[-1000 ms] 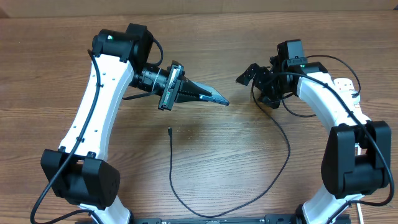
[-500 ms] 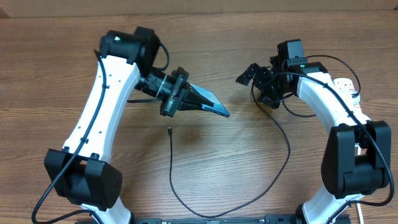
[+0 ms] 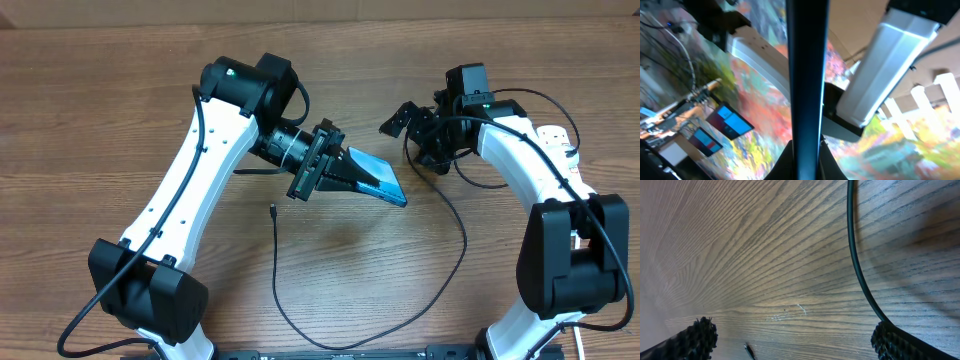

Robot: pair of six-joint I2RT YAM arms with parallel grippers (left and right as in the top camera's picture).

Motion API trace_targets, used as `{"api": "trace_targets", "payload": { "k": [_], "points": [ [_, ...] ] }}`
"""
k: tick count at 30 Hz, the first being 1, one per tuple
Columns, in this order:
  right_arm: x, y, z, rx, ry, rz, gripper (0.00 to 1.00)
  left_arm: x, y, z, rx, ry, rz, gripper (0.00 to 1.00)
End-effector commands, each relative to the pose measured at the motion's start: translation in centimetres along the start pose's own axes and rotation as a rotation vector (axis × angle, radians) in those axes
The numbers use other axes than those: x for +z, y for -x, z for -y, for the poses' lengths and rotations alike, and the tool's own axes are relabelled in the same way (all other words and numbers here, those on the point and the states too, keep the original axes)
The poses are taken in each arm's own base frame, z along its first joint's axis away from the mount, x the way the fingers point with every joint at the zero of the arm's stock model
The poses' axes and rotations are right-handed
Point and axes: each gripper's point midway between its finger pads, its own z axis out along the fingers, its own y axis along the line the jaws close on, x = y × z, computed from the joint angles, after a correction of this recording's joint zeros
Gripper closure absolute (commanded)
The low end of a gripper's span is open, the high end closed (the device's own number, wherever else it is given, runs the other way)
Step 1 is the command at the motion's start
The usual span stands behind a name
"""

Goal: Plug charger to phone and switch on socket
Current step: 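Rotate the held phone with the left gripper, bottom end toward the cable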

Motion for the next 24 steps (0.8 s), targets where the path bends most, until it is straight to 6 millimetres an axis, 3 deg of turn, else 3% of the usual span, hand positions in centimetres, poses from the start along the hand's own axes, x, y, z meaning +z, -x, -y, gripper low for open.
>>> {"api": "trace_targets", "payload": {
  "k": [1, 24],
  "points": [
    [0.1, 0.1, 0.2, -0.005, -0.008, 0.007, 0.00, -0.6, -3.9, 2.0, 0.072, -0.104, -0.083, 0.96],
    [0.1, 0.1, 0.2, -0.004, -0.009, 0.007, 0.00, -1.5, -6.9, 2.0, 0.144, -0.128, -0.067, 0.96]
  ]
}}
